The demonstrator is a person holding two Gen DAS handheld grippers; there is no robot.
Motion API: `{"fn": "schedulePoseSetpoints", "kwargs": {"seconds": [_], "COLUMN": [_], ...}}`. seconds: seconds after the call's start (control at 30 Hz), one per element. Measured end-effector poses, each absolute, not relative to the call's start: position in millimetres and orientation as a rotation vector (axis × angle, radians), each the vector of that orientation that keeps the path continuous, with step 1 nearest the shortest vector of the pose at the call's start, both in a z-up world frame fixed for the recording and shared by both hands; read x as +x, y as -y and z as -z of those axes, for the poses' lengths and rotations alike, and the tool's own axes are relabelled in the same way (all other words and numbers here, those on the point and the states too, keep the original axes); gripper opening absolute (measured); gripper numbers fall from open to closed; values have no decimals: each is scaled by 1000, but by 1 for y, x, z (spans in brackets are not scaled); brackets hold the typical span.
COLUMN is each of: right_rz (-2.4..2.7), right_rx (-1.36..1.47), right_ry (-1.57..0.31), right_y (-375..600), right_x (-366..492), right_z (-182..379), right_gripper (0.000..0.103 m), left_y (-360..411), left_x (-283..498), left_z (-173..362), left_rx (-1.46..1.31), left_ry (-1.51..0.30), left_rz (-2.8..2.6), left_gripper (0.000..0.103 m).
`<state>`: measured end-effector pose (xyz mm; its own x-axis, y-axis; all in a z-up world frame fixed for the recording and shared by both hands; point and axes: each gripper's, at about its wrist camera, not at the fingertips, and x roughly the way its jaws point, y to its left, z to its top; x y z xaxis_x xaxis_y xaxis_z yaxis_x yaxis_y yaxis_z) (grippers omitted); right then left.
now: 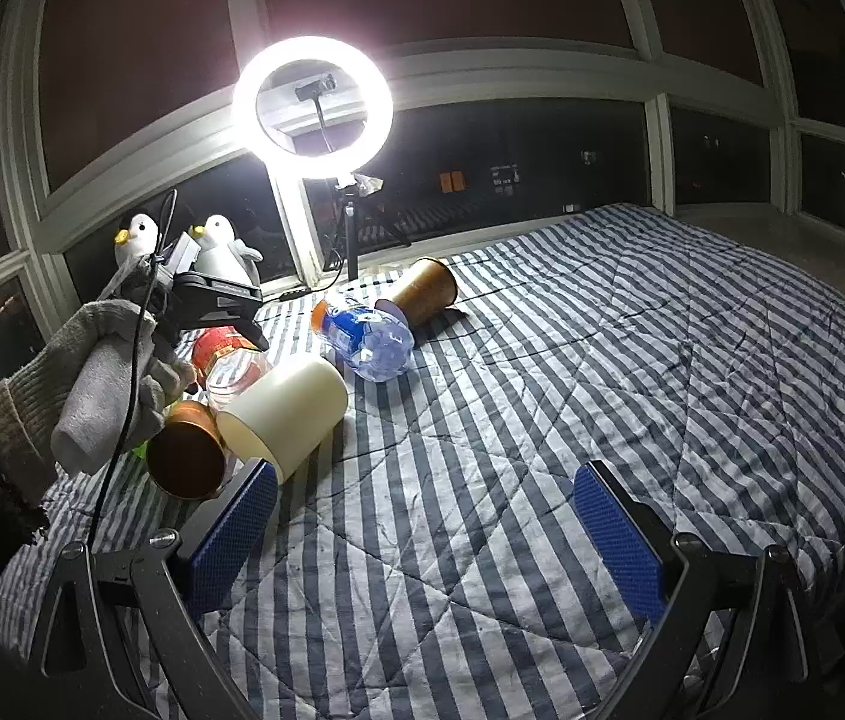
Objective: Flip cup upside down
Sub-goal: 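Close the left gripper around the body of the red-labelled jar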
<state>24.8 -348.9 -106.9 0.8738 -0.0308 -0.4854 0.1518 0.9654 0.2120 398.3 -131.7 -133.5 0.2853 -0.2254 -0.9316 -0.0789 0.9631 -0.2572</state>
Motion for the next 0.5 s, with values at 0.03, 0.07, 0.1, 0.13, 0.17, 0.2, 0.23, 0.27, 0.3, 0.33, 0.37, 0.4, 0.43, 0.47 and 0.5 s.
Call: {"fn": "schedulePoseSetpoints", "kwargs": {"seconds": [0.03,0.07,0.1,0.13,0.17,0.2,0.23,0.27,0.3,0.33,0.37,0.4,0.43,0.47,0.5], "right_rz": [98,98,99,99,99,98,97,97,97,97,97,97,98,99,98], "right_rx": [250,252,253,252,252,252,253,253,252,253,255,256,256,257,257], "right_ry": [-501,-503,-505,-505,-507,-508,-509,-509,-510,-511,-511,-512,-512,-513,-513], "right_y": [350,350,351,351,351,351,351,351,351,351,351,351,351,351,351], "right_x": [25,26,26,26,26,27,26,26,26,27,27,27,27,27,27], "right_z": [108,108,109,110,110,111,111,112,112,112,113,113,113,113,113], "right_gripper": [98,98,98,98,98,98,98,98,98,98,98,98,98,98,98], "left_y": [131,132,132,132,131,129,128,126,125,123,121,120,119,117,116], "left_x": [399,401,402,403,404,406,407,409,410,411,412,413,412,411,411], "left_z": [134,134,135,135,136,136,137,138,139,140,141,141,140,140,139], "left_rx": [-278,-281,-281,-283,-288,-293,-299,-306,-312,-324,-333,-339,-344,-353,-358], "left_ry": [-1280,-1278,-1278,-1277,-1277,-1279,-1280,-1280,-1282,-1285,-1284,-1282,-1280,-1277,-1274], "left_rz": [98,96,94,95,94,92,93,91,90,91,90,93,93,93,94], "left_gripper": [101,101,100,99,99,98,97,97,96,96,95,94,94,93,93]}}
